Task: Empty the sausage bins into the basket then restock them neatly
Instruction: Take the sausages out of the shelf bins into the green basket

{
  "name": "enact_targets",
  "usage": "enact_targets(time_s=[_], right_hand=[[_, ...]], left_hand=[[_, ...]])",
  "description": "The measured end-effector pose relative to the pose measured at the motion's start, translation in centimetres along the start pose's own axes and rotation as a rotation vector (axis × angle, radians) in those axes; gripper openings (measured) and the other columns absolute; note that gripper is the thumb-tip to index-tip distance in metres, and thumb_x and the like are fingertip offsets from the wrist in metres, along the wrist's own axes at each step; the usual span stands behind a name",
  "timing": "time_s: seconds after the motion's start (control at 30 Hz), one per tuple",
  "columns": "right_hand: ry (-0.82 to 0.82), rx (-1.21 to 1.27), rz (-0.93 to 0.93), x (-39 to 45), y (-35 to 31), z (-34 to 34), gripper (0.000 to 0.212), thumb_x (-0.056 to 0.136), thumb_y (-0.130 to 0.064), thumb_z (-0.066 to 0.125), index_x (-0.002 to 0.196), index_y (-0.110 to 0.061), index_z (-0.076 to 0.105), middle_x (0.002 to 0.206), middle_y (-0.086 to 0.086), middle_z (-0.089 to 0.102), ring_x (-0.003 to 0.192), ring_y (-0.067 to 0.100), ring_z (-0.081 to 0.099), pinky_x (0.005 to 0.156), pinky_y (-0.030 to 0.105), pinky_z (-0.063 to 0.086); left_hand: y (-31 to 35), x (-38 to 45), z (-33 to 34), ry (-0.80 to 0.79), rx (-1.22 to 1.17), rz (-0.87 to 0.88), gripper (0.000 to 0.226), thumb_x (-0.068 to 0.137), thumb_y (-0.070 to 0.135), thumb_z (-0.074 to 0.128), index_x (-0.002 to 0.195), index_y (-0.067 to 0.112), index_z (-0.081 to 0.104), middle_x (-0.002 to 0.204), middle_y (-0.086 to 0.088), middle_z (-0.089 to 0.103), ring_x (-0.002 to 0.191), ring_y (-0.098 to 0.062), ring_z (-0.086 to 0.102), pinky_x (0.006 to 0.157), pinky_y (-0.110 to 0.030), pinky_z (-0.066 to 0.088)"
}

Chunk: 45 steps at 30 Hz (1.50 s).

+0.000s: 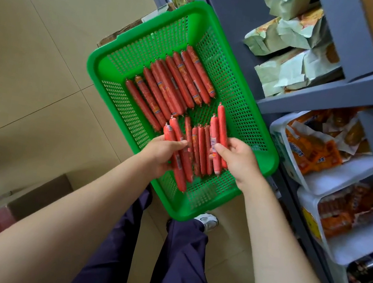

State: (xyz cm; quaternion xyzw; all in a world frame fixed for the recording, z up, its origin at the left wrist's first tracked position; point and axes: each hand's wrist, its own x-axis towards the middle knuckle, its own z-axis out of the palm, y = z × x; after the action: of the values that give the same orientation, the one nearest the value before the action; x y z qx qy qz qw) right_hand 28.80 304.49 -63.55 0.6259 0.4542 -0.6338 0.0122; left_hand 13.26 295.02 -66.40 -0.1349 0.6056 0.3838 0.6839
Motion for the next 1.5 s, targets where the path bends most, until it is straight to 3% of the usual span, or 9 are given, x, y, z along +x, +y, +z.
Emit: enact_targets(time_s=[0.1, 0.27, 0.5, 0.67, 0.77, 0.97, 1.1, 1.27, 1.5], right_hand=[[0.119, -0.242, 0.048, 2.7, 2.7, 0.2, 0.006, 0.086, -0.013, 0.067, 0.081, -0.013, 0.067, 0.089, 0.016, 0.072, 0.084, 0.036, 0.069, 0.084, 0.052, 0.055], [0.297, -0.546, 0.115, 3.9, 3.2, 1.4, 0.020, 0.088, -0.021, 0.069, 0.101, -0.006, 0.072, 0.103, 0.013, 0.071, 0.096, 0.031, 0.063, 0.072, 0.028, 0.040], [0.385, -0.616, 0.027, 3.3, 3.0, 1.6, 0.021, 0.090, -0.016, 0.060, 0.109, -0.009, 0.067, 0.119, 0.015, 0.058, 0.108, 0.033, 0.056, 0.093, 0.031, 0.041], [0.087, -0.153, 0.011, 0.6, 1.5, 4.0, 0.020, 0.095, -0.023, 0.052, 0.081, -0.021, 0.067, 0.081, 0.004, 0.068, 0.076, 0.023, 0.063, 0.076, 0.039, 0.054], [-0.073, 0.196, 0.166, -1.3, 1.1, 5.5, 0.022, 0.102, -0.032, 0.049, 0.106, -0.016, 0.063, 0.089, 0.010, 0.069, 0.074, 0.026, 0.068, 0.066, 0.040, 0.059], [-0.005, 0.889, 0.203, -0.8, 0.0, 7.3, 0.032, 0.100, -0.014, 0.051, 0.128, 0.003, 0.053, 0.103, 0.022, 0.067, 0.070, 0.025, 0.069, 0.056, 0.027, 0.058], [0.141, 0.972, 0.177, 1.9, -0.7, 7.7, 0.028, 0.098, -0.008, 0.053, 0.125, -0.001, 0.056, 0.126, 0.034, 0.056, 0.083, 0.034, 0.065, 0.057, 0.025, 0.057], [0.267, 0.939, 0.134, 6.3, -3.8, 7.8, 0.023, 0.098, -0.008, 0.054, 0.120, -0.001, 0.054, 0.095, 0.023, 0.060, 0.059, 0.024, 0.065, 0.052, 0.023, 0.056], [0.230, 0.480, 0.176, 9.9, -6.3, 9.5, 0.044, 0.097, 0.005, 0.041, 0.140, 0.000, 0.043, 0.123, 0.021, 0.055, 0.088, 0.025, 0.058, 0.066, 0.029, 0.053]], left_hand=[[-0.7, 1.0, -0.3, 0.095, 0.046, -0.004, 0.006, 0.095, 0.008, 0.061, 0.094, 0.013, 0.063, 0.093, -0.003, 0.069, 0.079, -0.018, 0.067, 0.077, -0.037, 0.055], [-1.2, 2.1, -0.6, 0.132, 0.095, -0.025, 0.009, 0.094, 0.009, 0.063, 0.090, 0.016, 0.059, 0.095, -0.006, 0.067, 0.090, -0.024, 0.064, 0.086, -0.043, 0.053], [-0.2, 1.2, -0.9, 0.013, 0.077, 0.021, 0.018, 0.093, 0.013, 0.065, 0.110, 0.007, 0.066, 0.089, -0.002, 0.071, 0.074, -0.015, 0.069, 0.061, -0.031, 0.057], [1.1, 0.1, -1.0, -0.039, -0.049, 0.122, 0.004, 0.095, 0.013, 0.062, 0.093, 0.012, 0.065, 0.094, -0.006, 0.071, 0.080, -0.021, 0.067, 0.072, -0.038, 0.058], [2.4, 0.0, -1.2, 0.005, -0.114, 0.190, 0.011, 0.094, 0.017, 0.064, 0.105, 0.015, 0.063, 0.099, -0.003, 0.073, 0.080, -0.016, 0.069, 0.075, -0.033, 0.052], [5.2, -0.4, -1.8, -0.126, -0.109, 0.215, 0.020, 0.096, 0.013, 0.061, 0.116, 0.012, 0.059, 0.106, -0.007, 0.072, 0.083, -0.014, 0.071, 0.083, -0.034, 0.056], [6.2, -0.2, -2.8, -0.046, 0.373, 0.291, 0.024, 0.093, 0.024, 0.065, 0.115, 0.014, 0.063, 0.109, -0.005, 0.071, 0.100, -0.022, 0.065, 0.089, -0.031, 0.050], [3.5, 0.1, -7.4, 0.334, 1.519, 0.851, 0.040, 0.077, 0.041, 0.046, 0.104, 0.020, 0.066, 0.096, 0.001, 0.068, 0.102, -0.026, 0.063, 0.110, -0.048, 0.029], [2.6, 0.9, -9.2, 0.270, 1.760, 0.879, 0.050, 0.078, 0.051, 0.039, 0.105, 0.021, 0.069, 0.100, 0.001, 0.069, 0.109, -0.027, 0.060, 0.113, -0.047, 0.019]])
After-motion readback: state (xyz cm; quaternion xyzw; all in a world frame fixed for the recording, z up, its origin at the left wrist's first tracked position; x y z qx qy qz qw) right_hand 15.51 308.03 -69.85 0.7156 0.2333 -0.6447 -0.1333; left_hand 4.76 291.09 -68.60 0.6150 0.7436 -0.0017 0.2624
